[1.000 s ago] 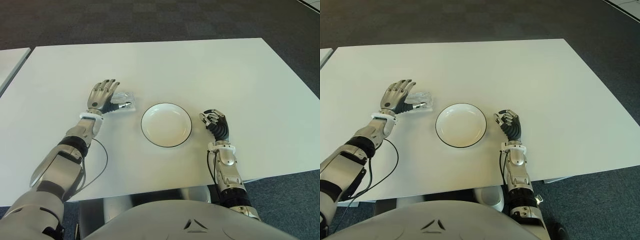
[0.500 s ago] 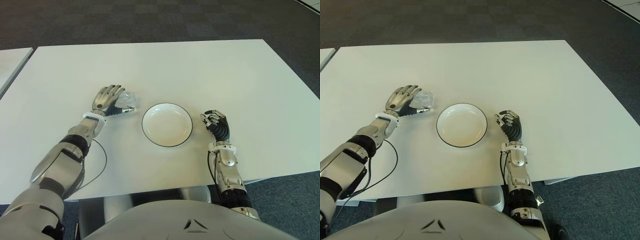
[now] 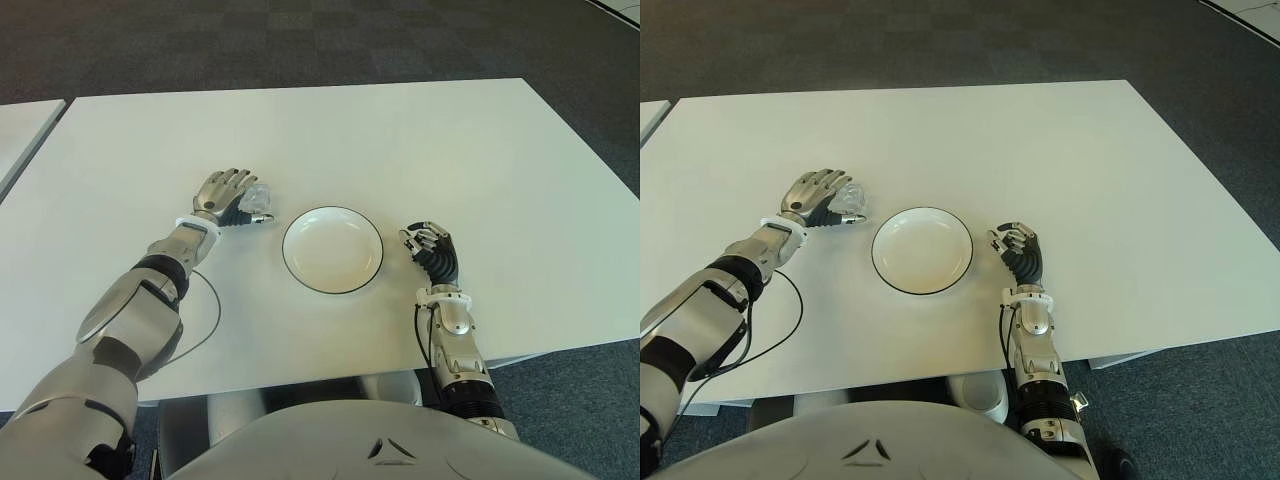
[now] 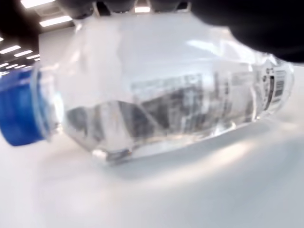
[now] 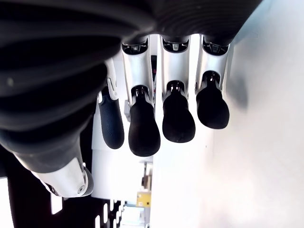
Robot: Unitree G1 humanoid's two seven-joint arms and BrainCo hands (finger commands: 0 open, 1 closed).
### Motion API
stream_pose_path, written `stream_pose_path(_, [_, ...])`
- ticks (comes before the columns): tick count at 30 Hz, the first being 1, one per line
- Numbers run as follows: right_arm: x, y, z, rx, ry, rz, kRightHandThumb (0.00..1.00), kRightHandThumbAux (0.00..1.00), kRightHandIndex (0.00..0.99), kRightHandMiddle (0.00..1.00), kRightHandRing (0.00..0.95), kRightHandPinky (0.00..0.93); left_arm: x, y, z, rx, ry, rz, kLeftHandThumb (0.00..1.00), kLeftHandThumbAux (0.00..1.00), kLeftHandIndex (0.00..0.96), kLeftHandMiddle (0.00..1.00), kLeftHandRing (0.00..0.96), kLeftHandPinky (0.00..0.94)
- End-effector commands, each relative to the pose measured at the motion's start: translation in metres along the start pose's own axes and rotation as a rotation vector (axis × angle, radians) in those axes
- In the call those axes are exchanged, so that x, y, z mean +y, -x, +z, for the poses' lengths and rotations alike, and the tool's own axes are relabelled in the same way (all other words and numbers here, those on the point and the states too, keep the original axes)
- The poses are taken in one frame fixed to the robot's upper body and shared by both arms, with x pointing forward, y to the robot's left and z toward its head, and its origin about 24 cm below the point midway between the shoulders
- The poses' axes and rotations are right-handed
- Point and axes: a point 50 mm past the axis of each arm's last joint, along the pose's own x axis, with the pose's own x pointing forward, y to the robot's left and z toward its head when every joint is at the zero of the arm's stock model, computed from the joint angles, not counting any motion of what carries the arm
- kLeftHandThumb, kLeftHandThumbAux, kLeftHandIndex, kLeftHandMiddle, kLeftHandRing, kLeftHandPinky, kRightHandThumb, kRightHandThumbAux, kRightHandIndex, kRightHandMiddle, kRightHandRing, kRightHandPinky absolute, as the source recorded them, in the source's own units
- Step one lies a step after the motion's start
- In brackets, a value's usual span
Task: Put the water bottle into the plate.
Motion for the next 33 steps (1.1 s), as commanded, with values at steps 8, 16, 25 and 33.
stream_pose_path(8, [-0.003, 0.011, -0.024, 0.143, 0.002, -0.020, 0.704, 0.728, 0.439, 0.769, 0.757, 0.742, -0.038, 0.019, 0.000, 0.006, -0.033, -0.352, 0.432, 0.163, 0.000, 0.000, 0.000, 0.000])
stream_pose_path(16, [-0.003, 0.011, -0.024, 0.140, 0.003, -0.021, 0.705, 0.728, 0.439, 0.765, 0.757, 0.748, -0.040, 0.019, -0.002, 0.059, 0.055, -0.406, 0.431, 0.214, 0.000, 0.000, 0.000, 0.000])
stream_pose_path(25, [-0.004, 0.011, -0.023, 0.131, 0.005, -0.023, 0.704, 0.728, 0.438, 0.767, 0.758, 0.743, -0.044, 0.022, -0.003, 0.122, 0.186, -0.424, 0.474, 0.257, 0.000, 0.000, 0.000, 0.000])
stream_pose_path(33, [-0.006, 0.012, -0.024, 0.124, 0.005, -0.022, 0.704, 0.728, 0.438, 0.774, 0.763, 0.741, -0.047, 0.025, -0.006, 0.183, 0.296, -0.449, 0.521, 0.285, 0.000, 0.000, 0.000, 0.000])
